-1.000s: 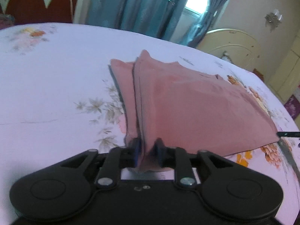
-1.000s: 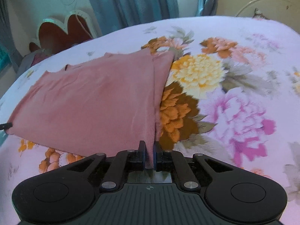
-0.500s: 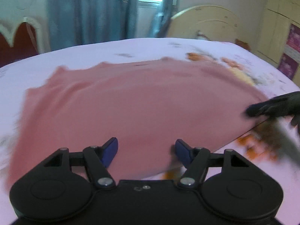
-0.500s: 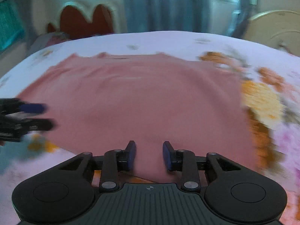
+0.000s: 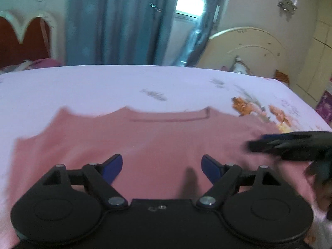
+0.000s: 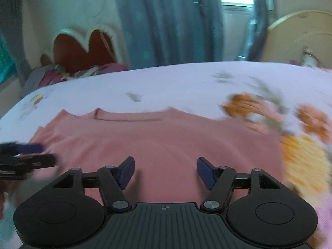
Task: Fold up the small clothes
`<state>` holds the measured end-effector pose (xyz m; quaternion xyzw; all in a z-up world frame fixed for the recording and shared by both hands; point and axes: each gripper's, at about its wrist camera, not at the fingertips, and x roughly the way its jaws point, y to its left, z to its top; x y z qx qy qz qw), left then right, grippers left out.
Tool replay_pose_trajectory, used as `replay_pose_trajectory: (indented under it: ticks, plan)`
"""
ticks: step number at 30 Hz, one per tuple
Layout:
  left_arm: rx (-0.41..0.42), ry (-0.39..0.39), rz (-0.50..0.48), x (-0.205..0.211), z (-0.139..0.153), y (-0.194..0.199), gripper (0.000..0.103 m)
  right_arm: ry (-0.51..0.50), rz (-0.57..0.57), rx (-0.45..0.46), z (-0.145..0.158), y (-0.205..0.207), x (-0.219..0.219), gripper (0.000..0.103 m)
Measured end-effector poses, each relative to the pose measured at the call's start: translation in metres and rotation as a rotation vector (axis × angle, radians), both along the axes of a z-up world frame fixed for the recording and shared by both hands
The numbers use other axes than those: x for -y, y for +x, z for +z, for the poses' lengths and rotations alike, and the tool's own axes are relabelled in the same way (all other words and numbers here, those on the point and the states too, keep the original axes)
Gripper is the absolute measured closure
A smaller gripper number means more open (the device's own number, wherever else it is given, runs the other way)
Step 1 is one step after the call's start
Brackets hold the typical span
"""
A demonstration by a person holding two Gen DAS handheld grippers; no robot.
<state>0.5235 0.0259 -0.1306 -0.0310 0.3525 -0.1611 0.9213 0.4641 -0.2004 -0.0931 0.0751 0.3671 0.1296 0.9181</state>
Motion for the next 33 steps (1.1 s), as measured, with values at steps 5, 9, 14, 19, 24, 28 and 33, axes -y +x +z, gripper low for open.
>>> replay_pose_trajectory:
  ticks: [5, 9, 14, 19, 24, 28, 33]
  plan:
    - [-0.041, 0.115, 0.052, 0.002, -0.018, 0.018, 0.020, -0.077, 0.075, -0.008, -0.021, 0.031, -0.034, 0.043]
    - [-0.053, 0.103, 0.121, -0.040, -0.028, 0.021, 0.015, -0.050, -0.025, -0.036, -0.035, 0.035, 0.015, 0.043]
    - [-0.043, 0.095, 0.125, -0.060, -0.033, 0.020, 0.013, -0.058, -0.148, -0.050, -0.041, 0.019, 0.078, 0.044]
    - [-0.019, 0.122, 0.122, -0.050, -0.037, 0.021, 0.011, -0.129, -0.113, -0.016, -0.042, 0.010, 0.081, 0.049]
    - [-0.014, 0.112, 0.128, -0.054, -0.034, 0.019, 0.011, -0.148, -0.117, 0.033, -0.051, 0.011, 0.073, 0.049]
    - [0.048, 0.169, 0.090, -0.050, -0.004, -0.011, 0.019, -0.160, -0.105, 0.051, -0.029, 0.006, 0.071, 0.049]
    - [0.006, 0.169, 0.216, -0.075, -0.007, -0.070, 0.018, -0.144, -0.025, 0.019, -0.016, -0.021, 0.082, 0.049]
